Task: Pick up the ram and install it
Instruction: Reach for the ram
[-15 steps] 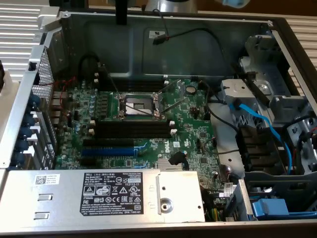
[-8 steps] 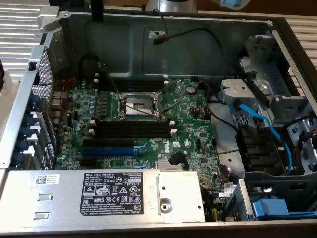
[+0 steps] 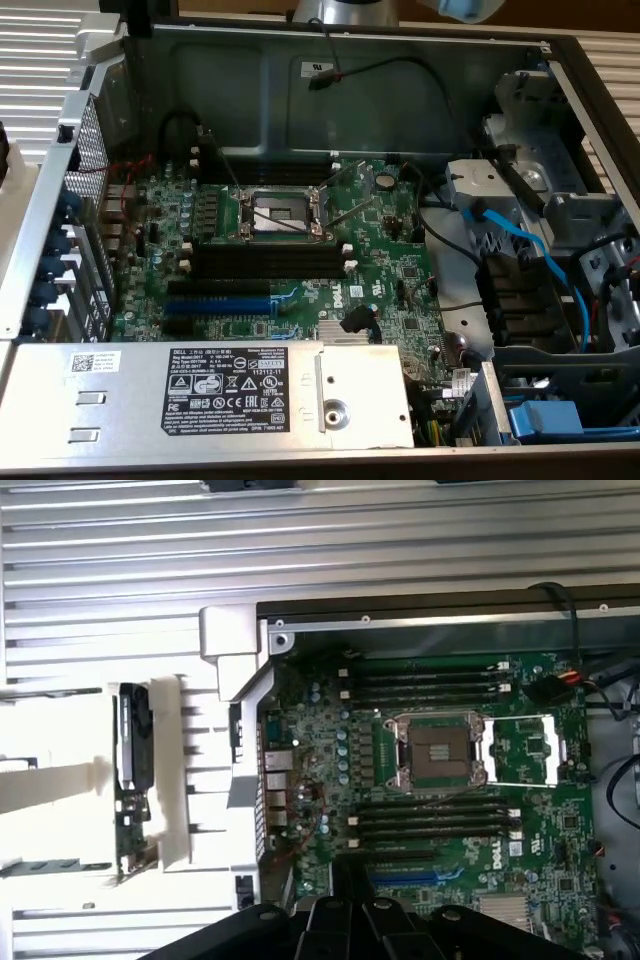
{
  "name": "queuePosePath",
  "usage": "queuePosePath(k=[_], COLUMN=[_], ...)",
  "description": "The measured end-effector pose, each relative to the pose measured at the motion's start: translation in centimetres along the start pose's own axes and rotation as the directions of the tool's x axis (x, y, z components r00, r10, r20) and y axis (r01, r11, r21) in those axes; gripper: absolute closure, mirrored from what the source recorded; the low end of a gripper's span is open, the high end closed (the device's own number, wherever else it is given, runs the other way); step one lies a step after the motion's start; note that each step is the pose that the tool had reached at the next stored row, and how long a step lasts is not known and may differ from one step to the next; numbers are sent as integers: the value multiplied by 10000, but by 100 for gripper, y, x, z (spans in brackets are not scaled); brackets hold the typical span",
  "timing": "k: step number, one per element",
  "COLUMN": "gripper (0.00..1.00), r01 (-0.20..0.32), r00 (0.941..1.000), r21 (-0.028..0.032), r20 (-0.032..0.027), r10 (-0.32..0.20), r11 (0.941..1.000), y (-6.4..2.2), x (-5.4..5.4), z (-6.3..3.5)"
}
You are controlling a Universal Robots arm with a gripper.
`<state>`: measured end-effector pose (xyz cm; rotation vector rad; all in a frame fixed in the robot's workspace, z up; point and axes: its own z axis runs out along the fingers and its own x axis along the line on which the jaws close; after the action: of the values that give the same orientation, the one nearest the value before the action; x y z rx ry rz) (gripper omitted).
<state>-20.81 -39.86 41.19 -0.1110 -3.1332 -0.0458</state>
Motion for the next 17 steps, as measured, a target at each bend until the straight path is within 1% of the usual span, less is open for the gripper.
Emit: queuePosePath(k=[2,3,4,5,6,7,8,9,12,14,15,17], gripper=[89,89,89,89,89,89,89,89,89,89,89,89], r01=[1,0,-1,-1,0,-1,-2,-3,-7,-10,-12,-16], r00=[10000,10000,10000,9999,9999,9999,9998,9997,9990,9984,9979,9965], r21=[125,199,275,338,374,396,419,442,510,523,523,514], r20=[19,39,77,108,130,149,184,242,450,570,651,833], r10=[-1,-1,-2,-3,-4,-5,-5,-8,-16,-20,-22,-27], r11=[9999,9998,9996,9994,9993,9992,9991,9990,9987,9986,9986,9987], y=[-5,-7,-9,-11,-14,-16,-18,-20,-25,-29,-31,-35], x=[71,101,128,158,193,227,259,284,355,409,435,485], z=[1,0,1,1,1,1,2,2,2,2,3,5])
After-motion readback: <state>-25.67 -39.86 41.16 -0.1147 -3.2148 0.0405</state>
